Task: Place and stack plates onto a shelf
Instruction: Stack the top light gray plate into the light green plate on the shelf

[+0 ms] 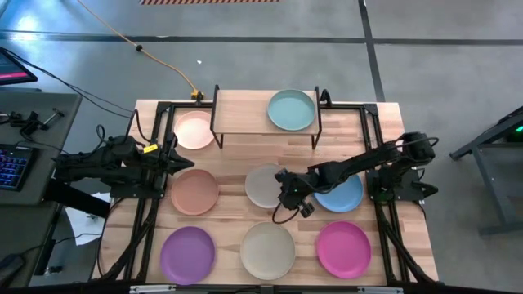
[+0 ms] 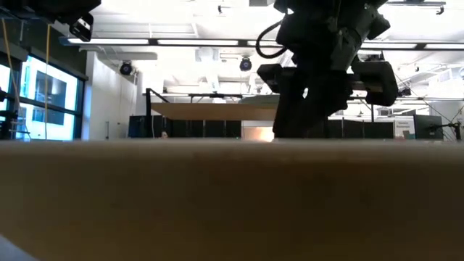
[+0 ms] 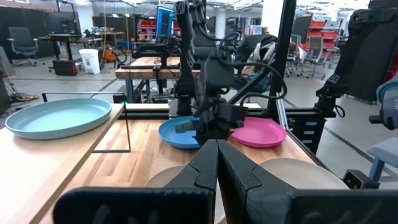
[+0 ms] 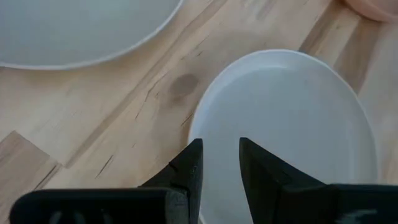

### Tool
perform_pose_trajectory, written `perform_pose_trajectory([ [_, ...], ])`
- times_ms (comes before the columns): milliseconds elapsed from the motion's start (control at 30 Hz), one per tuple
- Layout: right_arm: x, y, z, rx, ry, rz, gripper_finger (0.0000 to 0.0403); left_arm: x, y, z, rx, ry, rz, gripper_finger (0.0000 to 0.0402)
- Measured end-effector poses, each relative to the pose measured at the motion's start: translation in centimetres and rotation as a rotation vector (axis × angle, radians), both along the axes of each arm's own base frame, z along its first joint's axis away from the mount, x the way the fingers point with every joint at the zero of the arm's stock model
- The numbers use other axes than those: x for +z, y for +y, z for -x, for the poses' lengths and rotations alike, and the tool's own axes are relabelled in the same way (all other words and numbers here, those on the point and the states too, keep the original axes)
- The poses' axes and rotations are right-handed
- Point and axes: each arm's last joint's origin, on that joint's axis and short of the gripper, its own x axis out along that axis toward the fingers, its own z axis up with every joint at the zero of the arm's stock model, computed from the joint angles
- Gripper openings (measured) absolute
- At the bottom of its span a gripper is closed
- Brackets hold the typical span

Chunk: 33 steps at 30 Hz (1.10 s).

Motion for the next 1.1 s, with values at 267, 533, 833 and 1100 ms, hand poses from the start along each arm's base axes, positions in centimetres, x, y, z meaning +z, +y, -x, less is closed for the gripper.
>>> perform_pose_trajectory([
  [267, -1.7, 0.6, -0.3, 0.029, 0.053, -0.015, 0.0085, 0.0, 0.0, 0.0, 0.000, 0.000, 0.000, 0.0001],
  [533, -2.9, 0.8, -0.5, 0.033, 0.081, -0.009, 0.0085, 0.0, 0.0, 0.0, 0.000, 0.000, 0.000, 0.0001],
  [833, -3.5, 0.7, -0.7, -0.005, 0.079, 0.050, 0.0082, 0.0, 0.0, 0.0, 0.000, 0.000, 0.000, 0.0001],
  [1100, -3.5, 0.6, -0.8, -0.024, 0.080, 0.045, 0.0025, 0.0, 0.0, 0.0, 0.000, 0.000, 0.000, 0.0001],
])
